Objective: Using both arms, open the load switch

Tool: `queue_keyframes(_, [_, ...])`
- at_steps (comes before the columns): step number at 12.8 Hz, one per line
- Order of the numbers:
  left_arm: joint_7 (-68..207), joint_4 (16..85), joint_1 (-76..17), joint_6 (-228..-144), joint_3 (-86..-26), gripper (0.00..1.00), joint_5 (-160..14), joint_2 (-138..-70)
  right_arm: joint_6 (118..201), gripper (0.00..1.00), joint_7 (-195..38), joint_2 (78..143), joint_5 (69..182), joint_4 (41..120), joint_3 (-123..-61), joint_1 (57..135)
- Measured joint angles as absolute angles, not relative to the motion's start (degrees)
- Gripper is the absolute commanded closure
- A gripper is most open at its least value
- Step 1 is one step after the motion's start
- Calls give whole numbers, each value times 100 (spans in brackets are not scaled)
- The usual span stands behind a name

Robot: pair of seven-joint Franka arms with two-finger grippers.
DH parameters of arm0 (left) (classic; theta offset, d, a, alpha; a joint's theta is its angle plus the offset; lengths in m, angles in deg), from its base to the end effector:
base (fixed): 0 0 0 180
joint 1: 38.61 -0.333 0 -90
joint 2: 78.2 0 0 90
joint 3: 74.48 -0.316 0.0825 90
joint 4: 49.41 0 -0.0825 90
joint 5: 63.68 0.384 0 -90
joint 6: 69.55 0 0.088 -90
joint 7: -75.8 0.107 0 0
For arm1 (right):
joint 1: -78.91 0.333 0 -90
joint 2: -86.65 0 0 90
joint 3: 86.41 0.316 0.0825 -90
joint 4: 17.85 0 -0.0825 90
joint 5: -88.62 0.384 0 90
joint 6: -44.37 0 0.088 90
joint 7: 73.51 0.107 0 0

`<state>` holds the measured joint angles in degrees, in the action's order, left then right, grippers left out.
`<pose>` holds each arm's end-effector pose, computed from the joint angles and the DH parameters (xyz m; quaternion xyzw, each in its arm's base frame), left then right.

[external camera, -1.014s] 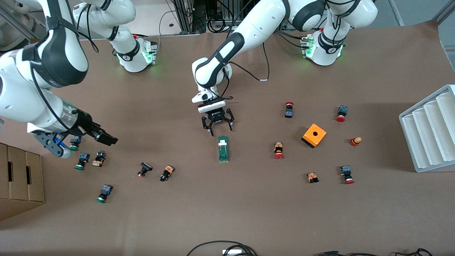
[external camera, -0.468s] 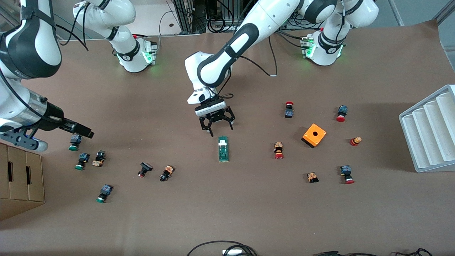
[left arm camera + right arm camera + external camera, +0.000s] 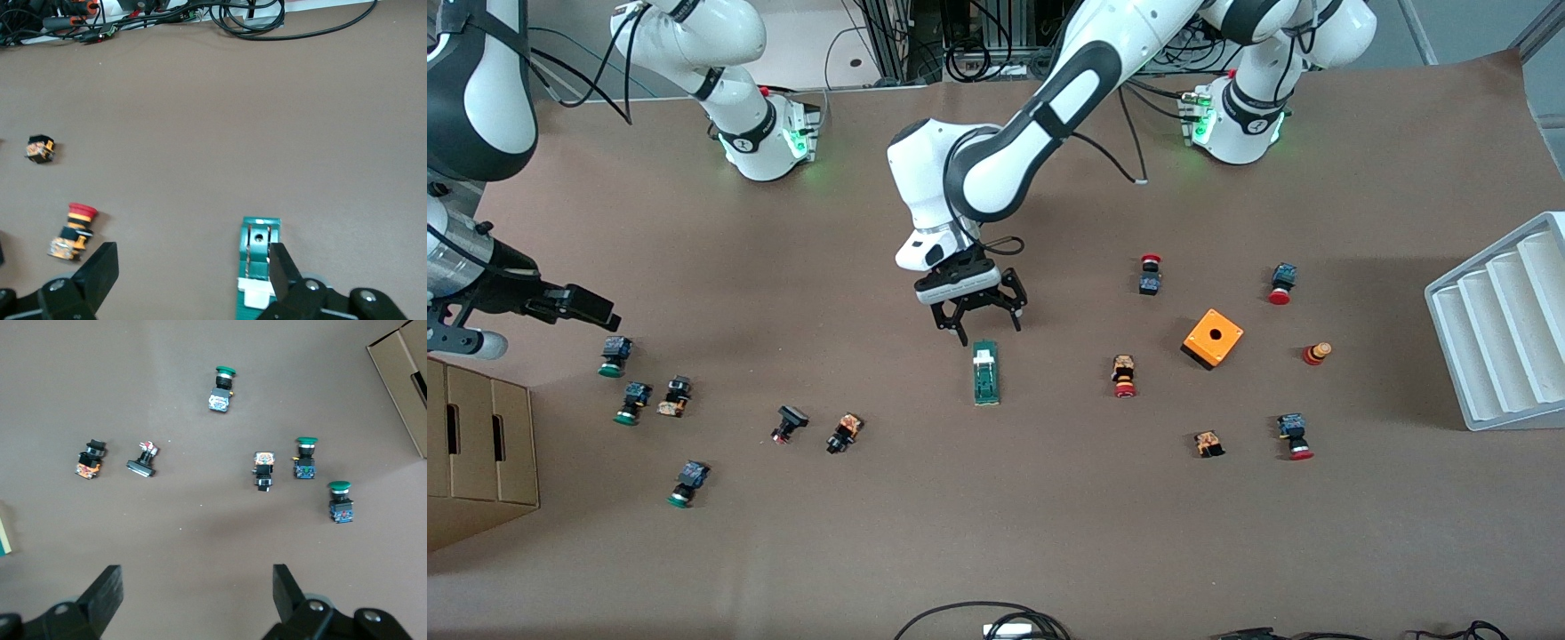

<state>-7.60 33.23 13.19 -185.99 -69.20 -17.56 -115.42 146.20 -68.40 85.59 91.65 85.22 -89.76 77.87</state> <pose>0.4363 -0.5755 0.3173 -0.9464 -0.0401 -0.2925 0.1310 0.5558 -0.0383 0.5441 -0.9958 0.0882 0.0018 0.0264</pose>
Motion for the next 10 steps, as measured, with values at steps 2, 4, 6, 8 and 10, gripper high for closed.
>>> queue_keyframes(2, [46, 3315, 1091, -18597, -6925, 0, -2212, -11258, 14652, 0, -6994, 8552, 9151, 8531, -8975, 7758])
queue_keyframes(4, [742, 3308, 842, -18593, -6929, 0, -2632, -10985, 14691, 0, -7206, 8544, 9150, 8536, -8975, 7681])
queue_keyframes(6, [1397, 3304, 557, -18583, -6930, 0, -3052, -10732, 14699, 0, -7277, 8539, 9146, 8544, -8976, 7622])
queue_keyframes(8, [2171, 3299, 297, -18427, -6933, 0, -3457, -10488, 14734, 0, -7284, 8539, 9016, 8551, -8975, 7615])
queue_keyframes(10, [2916, 3297, 12, -18227, -6939, 0, -3867, -10231, 14770, 0, -7283, 8539, 8975, 8553, -8974, 7615])
